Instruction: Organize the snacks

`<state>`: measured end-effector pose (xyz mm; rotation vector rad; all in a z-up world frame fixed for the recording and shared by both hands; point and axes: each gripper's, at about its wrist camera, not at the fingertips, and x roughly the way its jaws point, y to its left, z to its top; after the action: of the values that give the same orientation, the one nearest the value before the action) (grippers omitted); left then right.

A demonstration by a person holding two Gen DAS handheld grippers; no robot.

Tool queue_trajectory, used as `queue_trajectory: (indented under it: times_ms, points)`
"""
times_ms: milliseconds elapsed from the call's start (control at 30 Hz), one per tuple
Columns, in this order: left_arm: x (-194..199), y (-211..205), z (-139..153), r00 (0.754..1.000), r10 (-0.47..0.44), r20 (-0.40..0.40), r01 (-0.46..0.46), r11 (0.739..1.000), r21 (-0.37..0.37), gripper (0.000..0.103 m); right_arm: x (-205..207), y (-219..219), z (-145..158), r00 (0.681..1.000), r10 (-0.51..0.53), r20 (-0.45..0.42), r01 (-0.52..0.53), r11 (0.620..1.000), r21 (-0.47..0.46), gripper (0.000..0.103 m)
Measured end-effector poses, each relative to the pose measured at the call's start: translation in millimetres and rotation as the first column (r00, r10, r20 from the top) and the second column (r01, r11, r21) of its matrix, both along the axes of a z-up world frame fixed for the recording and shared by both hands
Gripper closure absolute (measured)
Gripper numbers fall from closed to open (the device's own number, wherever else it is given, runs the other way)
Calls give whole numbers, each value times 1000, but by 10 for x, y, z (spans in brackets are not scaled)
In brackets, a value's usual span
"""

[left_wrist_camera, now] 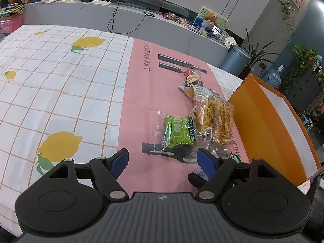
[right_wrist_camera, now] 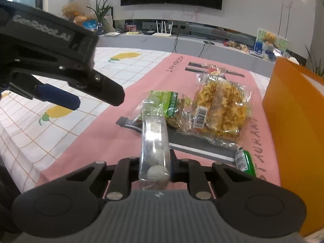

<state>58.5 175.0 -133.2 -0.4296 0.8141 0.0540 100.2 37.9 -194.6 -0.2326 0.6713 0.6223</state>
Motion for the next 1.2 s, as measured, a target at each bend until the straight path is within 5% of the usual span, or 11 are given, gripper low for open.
queue_trajectory:
  times_ms: [400, 600, 767, 800, 833, 900, 1200]
  points:
    - [206, -203, -29, 987, -159, -14, 160, 986, 43, 13, -118, -476, 558, 993, -92, 77, 86, 993, 81, 89]
    - [404, -487, -209, 968, -247, -46, 251, 948, 196, 12, -89, -681, 654, 987, -138, 82, 129, 985, 110, 89]
    - [595, -587, -436, 955, -290, -58, 295, 928, 226, 16, -80, -693, 623, 987, -141, 73, 133, 986, 96, 89]
    - [604, -587, -458, 955, -296, -31, 295, 927, 233, 26, -54, -693, 625, 988, -138, 74, 131, 987, 93, 89]
    - [607, -587, -468, 954, -300, -7, 293, 924, 246, 54, -46, -696, 623, 988, -137, 76, 130, 987, 91, 89]
    - [624, -581, -501, 960, -278, -4, 267, 918, 294, 93, -26, -693, 625, 987, -140, 82, 133, 987, 88, 88]
    - [425, -467, -419, 965, -263, 5, 253, 933, 256, 95, 3, -715, 636, 983, -163, 80, 156, 984, 91, 88]
